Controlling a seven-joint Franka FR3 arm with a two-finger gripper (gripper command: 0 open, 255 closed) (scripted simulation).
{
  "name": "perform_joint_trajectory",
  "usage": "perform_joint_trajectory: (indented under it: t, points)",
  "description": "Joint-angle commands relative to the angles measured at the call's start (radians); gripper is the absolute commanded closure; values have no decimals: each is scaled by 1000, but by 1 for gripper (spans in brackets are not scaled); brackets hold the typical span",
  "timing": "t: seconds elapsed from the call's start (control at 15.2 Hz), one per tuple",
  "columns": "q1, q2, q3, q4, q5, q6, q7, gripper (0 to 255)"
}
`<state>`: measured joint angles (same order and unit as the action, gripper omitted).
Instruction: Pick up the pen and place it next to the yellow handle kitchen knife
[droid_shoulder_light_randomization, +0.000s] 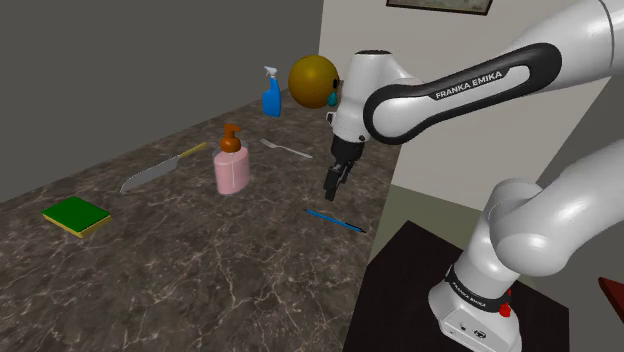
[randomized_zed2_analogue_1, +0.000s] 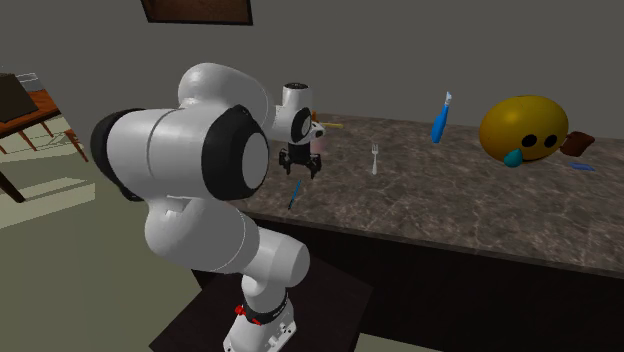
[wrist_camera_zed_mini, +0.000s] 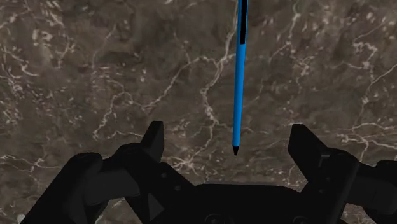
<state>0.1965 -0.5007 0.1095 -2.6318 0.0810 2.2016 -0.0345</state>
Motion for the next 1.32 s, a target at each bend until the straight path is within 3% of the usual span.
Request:
perform_joint_trajectory:
  t: [0.0,0.59,1.12,1.19,1.25]
  points:
    - [18,66,12,-4,14,87,-11,0]
    - [29,193,29,-42,22,260,-15,0]
    - [29,193,29,-42,22,259,-15,0]
    - [29,193,29,-42,22,259,-15,255]
    - [29,193,29,-42,22,259,-15,255]
